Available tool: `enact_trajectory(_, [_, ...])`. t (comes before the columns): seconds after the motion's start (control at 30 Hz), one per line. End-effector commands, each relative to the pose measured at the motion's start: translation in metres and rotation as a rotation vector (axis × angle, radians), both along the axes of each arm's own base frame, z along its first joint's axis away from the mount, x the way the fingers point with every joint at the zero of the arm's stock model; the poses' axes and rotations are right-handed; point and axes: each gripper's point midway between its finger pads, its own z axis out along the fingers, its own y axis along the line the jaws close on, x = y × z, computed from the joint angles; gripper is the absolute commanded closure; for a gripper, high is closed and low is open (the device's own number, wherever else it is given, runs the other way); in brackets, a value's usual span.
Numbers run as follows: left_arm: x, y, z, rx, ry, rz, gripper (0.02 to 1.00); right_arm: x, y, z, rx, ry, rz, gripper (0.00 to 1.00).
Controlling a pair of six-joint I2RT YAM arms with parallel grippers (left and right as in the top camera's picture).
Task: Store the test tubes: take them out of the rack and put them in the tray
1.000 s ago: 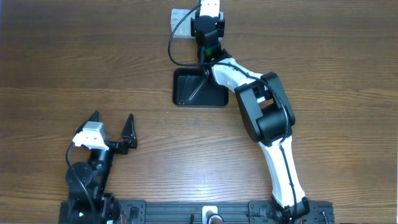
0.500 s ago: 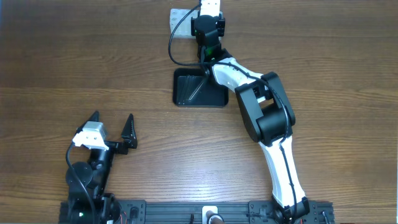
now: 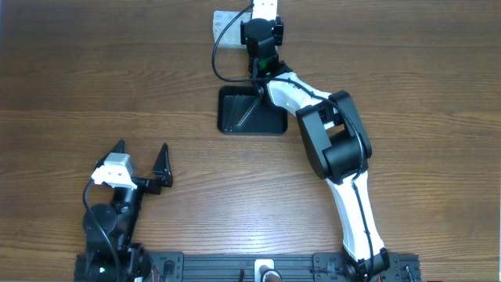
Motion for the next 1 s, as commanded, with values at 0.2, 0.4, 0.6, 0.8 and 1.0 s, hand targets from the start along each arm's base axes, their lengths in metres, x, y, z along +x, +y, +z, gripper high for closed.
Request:
enact_trajectory(0.2, [0.0, 0.0, -0.001, -0.007, 0.001, -0.004, 0.018, -0.002, 0.009, 0.019, 0.014, -0.019, 0.011, 0.972])
enact_trajectory(0.4, [0.0, 0.0, -0.001, -0.007, 0.001, -0.003, 0.018, -0.006, 0.013, 0.027, 0.008, -0.007, 0.018, 0.991])
enact_trajectory(0.6, [0.0, 0.0, -0.001, -0.007, 0.001, -0.003, 0.018, -0.01, 0.014, 0.043, 0.009, -0.006, 0.024, 0.989])
enact_trajectory(0.8, [0.0, 0.0, -0.001, -0.007, 0.001, -0.004, 0.018, -0.013, 0.014, 0.066, 0.023, -0.037, 0.025, 0.989])
enact_trajectory(1.0, [0.0, 0.0, -0.001, -0.007, 0.001, -0.003, 0.018, -0.016, 0.015, 0.096, 0.05, -0.089, 0.029, 0.991])
